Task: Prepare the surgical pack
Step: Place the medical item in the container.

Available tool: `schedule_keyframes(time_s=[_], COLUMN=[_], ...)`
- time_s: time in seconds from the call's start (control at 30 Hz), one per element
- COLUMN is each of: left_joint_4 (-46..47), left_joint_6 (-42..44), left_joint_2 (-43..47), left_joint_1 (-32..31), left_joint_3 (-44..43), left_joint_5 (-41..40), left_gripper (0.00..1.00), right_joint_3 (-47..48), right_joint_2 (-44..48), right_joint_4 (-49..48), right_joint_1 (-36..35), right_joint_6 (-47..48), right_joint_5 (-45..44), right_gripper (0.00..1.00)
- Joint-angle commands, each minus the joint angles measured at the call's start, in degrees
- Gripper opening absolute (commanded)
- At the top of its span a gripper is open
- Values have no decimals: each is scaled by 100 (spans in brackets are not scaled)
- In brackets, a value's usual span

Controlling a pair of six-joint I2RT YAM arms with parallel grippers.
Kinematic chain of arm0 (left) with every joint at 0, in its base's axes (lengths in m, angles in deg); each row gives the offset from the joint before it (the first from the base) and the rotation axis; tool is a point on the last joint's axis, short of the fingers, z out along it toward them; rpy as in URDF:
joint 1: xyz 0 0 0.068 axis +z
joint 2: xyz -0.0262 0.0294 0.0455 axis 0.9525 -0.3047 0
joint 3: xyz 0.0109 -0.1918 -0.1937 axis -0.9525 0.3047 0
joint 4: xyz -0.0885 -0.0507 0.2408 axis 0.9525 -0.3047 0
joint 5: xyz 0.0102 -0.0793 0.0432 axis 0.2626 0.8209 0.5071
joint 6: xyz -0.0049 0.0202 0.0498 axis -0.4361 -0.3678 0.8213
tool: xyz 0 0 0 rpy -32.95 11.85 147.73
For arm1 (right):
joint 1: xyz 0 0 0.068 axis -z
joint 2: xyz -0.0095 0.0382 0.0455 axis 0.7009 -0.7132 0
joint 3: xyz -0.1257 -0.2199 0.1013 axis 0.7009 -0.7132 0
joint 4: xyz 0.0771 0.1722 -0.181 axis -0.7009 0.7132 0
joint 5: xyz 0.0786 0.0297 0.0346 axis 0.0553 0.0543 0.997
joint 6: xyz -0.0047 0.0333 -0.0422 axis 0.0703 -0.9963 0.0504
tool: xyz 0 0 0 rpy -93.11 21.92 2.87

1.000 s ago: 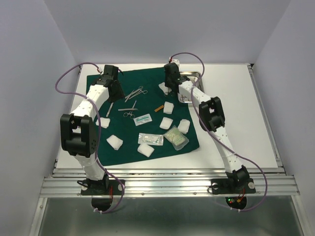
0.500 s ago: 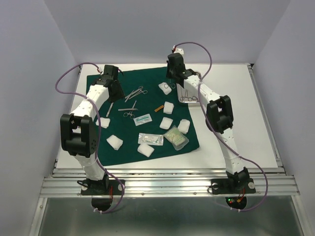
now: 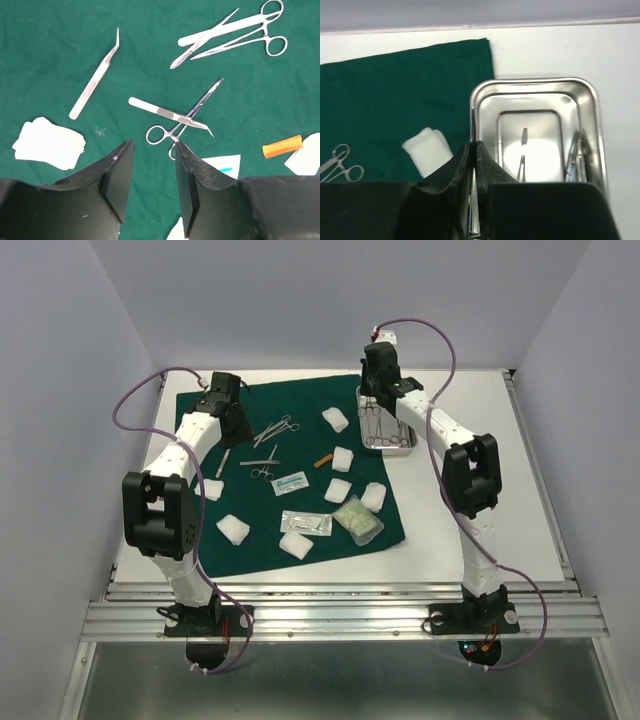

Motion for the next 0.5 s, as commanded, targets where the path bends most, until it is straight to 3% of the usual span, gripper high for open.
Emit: schedule_keyframes(time_s=[0.0,0.33,0.4,0.47], left_joint_4=[-44,-79,-88,-88], left_joint_6=[75,84,67,58], left_joint_2=[258,258,223,223], left_joint_1=[22,22,14,22], left_joint_3=[-243,-269,-286,-269], left_joint_5=[30,30,48,66], left_gripper=[49,49,49,49], right_joint_3=[-425,-805,-822,-849], right_joint_2=[403,123,17,-18], right_joint_4=[-437,-464,-456,-456], right_joint_1=[332,764,764,764], right_joint_6=[344,617,661,670], right_joint_5=[-14,-14,-40,-66], right_gripper=[4,7,11,24])
